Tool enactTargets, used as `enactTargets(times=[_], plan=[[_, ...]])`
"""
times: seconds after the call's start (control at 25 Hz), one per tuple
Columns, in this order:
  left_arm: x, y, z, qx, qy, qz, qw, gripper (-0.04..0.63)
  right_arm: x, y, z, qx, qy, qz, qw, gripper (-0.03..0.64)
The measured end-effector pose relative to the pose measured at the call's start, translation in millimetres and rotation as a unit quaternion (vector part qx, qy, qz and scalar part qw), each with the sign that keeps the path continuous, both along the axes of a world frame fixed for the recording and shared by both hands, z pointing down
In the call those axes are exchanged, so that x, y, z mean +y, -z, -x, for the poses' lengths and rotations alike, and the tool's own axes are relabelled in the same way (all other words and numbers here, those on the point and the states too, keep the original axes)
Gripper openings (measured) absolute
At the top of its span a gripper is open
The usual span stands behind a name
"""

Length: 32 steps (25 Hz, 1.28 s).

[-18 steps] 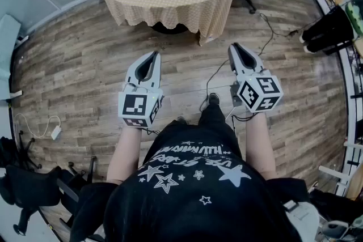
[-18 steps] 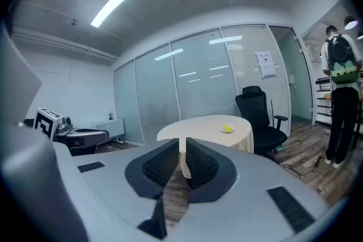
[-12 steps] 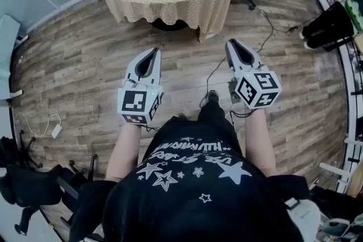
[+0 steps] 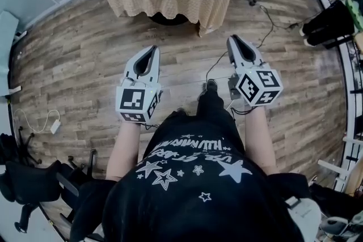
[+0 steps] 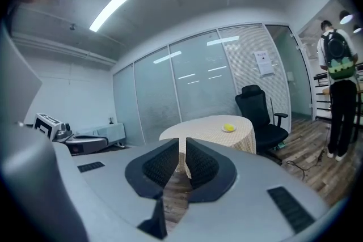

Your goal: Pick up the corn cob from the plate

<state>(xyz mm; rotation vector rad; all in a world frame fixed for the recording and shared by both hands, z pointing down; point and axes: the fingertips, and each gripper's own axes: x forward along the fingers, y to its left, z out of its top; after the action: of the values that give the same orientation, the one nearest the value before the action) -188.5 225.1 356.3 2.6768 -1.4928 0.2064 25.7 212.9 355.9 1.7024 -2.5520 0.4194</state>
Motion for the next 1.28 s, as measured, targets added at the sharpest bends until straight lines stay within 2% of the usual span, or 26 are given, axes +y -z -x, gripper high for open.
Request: enactTargets(times=[0.2,0.52,0.84,0.96,1.28], plan=[[-2.9,-4.4,-1.8,0.013,-0.005,0.002,0.9999,0.006,-0.3,1.7,-10.6,-0.019,-0.016,-0.018,1.0,0.054],[-28.4,-14.0,-22.8,0.002,-0.007,0.011,0.9999,0.006,-23.4,-20.5,-40.3,-0.028,-0.029,0.006,0.999,0.054],[-78.2,-21.3,-26.8,-0.014,0.009,0.027,0.9995,0.006,-97.8,-28.6,-43.7,-0.045,-0.021,0.013,0.999,0.054],[-102.1,-20.9,-33.2,-0.006,0.014,0.037,0.9992,0.006,-123.3,-29.7,-44.5,-0.04,-0.006,0.016,0.999,0.054],[-175.7,-9.3,-81.0,0.001,0.029,0.032,0.9991,0.006,-203.5,-29.8,-94.5,-0.047,0.005,0.024,0.999,0.054]])
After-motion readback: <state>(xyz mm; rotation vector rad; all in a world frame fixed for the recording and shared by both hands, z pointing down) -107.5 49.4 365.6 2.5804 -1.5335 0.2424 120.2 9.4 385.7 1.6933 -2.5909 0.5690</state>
